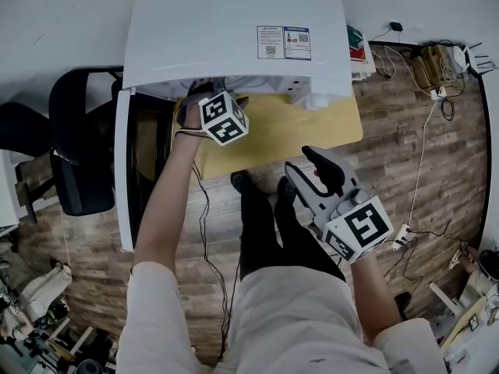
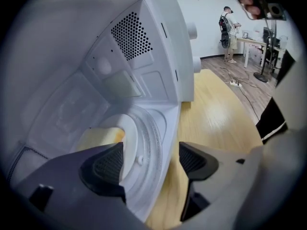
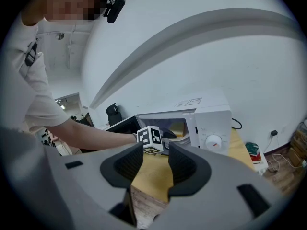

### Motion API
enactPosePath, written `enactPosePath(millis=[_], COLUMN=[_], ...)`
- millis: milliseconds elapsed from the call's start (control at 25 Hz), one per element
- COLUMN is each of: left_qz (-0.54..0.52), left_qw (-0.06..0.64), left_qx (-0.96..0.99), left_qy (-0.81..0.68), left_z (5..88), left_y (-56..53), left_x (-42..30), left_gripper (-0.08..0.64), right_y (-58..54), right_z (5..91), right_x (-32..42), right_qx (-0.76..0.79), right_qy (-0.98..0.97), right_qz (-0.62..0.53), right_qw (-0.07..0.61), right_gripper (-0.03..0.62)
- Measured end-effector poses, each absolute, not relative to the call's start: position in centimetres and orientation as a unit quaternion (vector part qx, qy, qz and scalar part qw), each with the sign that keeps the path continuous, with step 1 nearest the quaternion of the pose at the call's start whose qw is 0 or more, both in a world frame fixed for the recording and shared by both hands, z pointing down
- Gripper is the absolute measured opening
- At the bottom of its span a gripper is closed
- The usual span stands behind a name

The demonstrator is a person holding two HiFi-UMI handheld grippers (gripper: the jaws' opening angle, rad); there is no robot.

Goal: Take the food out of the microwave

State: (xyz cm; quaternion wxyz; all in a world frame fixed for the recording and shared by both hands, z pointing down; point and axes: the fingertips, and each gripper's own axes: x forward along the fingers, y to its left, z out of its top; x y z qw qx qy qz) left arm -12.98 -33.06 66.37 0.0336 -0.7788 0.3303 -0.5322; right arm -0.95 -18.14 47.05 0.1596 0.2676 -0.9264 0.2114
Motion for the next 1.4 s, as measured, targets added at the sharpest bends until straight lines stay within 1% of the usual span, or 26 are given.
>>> enactPosePath(millis=[200, 600, 1400], left_qz=[-0.545, -0.568, -0.564], left_qw=[0.030, 0.045, 0.060], left_qx=[-0.773, -0.759, -0.756], left_qy=[0.324, 0.314, 0.327], left_z=[67.2, 67.4, 67.3], left_y=[-33.2, -32.8, -29.7], left_x=[-13.2, -13.4, -12.4], left_gripper=[0.336, 0.336, 0.334], right_y=[-18.1, -18.1, -17.2], right_z=[47.3, 47.2, 47.1], right_x=[-0.8, -0.8, -0.8], right_qx=[0.269, 0.265, 0.250], right_qy=[-0.925, -0.926, -0.930], right_qz=[0.214, 0.216, 0.223], right_qw=[0.159, 0.159, 0.149], right_gripper=[0.147, 0.147, 0.146])
